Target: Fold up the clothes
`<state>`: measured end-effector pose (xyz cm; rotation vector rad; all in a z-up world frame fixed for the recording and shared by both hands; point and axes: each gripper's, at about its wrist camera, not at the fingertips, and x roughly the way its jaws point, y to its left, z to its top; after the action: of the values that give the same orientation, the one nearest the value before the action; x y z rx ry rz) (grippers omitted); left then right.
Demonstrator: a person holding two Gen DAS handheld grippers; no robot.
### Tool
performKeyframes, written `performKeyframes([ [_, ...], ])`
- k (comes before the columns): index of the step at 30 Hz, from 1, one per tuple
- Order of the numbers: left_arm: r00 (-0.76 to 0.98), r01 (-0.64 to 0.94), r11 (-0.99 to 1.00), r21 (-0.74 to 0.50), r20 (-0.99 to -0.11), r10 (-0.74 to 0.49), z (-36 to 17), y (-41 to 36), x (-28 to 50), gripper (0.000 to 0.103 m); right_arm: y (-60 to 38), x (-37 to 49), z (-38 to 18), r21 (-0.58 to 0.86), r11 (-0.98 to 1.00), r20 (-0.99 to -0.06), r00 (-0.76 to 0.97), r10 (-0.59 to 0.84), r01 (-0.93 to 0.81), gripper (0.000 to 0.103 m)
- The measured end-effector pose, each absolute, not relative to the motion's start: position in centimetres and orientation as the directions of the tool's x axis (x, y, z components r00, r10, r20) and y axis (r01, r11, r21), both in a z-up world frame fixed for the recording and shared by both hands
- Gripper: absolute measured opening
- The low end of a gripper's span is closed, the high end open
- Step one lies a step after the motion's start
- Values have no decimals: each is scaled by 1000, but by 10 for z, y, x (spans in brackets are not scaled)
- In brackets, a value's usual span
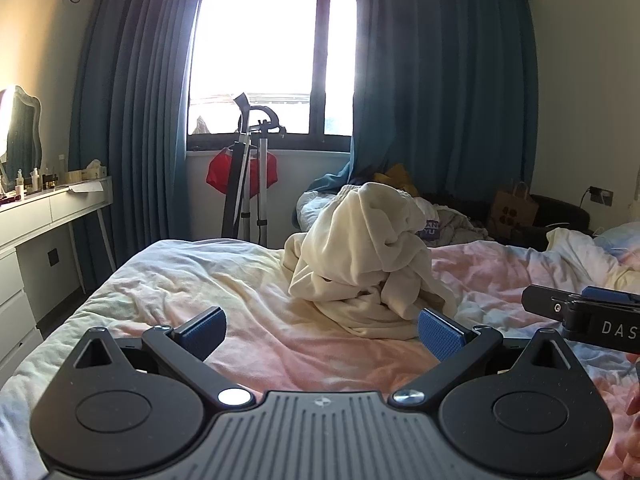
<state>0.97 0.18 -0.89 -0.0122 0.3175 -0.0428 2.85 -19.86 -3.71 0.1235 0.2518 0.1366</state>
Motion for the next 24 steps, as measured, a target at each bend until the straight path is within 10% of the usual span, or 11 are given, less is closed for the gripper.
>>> performKeyframes([
  [24,900,257,950,176,-403,-169,43,-127,271,103,-238,83,-79,295,956,-344,931,120,-14,95],
])
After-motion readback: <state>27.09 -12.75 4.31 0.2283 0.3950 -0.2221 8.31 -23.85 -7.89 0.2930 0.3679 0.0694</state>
